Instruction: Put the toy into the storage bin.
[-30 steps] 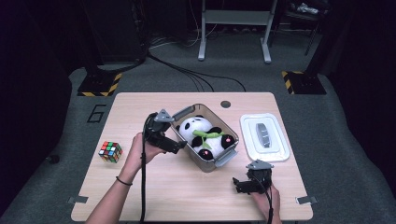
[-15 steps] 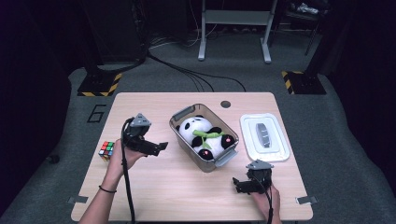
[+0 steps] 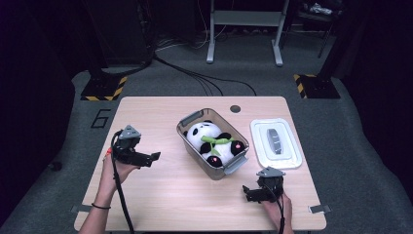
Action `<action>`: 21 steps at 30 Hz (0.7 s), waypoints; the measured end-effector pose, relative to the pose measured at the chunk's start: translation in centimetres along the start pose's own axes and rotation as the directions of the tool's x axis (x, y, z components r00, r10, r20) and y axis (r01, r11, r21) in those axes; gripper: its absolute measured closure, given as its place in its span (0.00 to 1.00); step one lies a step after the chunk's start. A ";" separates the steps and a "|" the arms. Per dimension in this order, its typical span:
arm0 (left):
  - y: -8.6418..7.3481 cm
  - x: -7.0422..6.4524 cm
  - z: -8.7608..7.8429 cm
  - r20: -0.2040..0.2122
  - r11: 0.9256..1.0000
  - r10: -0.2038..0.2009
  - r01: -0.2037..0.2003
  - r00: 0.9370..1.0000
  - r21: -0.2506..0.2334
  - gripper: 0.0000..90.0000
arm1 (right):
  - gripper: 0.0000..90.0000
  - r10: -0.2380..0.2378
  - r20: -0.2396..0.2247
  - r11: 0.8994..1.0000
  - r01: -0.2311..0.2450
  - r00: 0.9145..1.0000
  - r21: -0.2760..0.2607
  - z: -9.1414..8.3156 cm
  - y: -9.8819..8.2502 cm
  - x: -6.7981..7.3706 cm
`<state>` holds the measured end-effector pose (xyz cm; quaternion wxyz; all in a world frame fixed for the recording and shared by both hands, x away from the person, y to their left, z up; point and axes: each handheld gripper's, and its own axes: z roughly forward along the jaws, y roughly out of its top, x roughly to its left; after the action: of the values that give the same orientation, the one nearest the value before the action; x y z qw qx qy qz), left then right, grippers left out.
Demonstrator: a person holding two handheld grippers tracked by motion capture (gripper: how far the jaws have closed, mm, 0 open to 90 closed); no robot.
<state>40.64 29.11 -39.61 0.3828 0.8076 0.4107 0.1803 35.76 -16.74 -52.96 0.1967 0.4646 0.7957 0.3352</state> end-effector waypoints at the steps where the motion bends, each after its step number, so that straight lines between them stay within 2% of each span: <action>1: -0.2 0.2 -0.2 -0.005 1.000 -0.004 0.004 1.000 0.000 0.00 | 0.00 0.000 0.000 1.000 0.000 1.000 0.000 0.0 0.0 0.0; 11: -1.9 2.1 -1.6 -0.056 0.998 -0.050 0.049 0.997 -0.025 0.00 | 0.00 0.000 0.000 1.000 0.000 1.000 0.000 0.0 0.0 0.0; 21: -3.6 3.7 -2.4 -0.104 0.993 -0.107 0.102 0.989 -0.051 0.00 | 0.00 0.001 0.001 1.000 -0.001 1.000 0.000 0.0 0.0 0.0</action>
<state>39.53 34.55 -40.92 0.3874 0.7653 0.4681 0.2123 35.76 -16.73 -52.96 0.1967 0.4650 0.7955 0.3351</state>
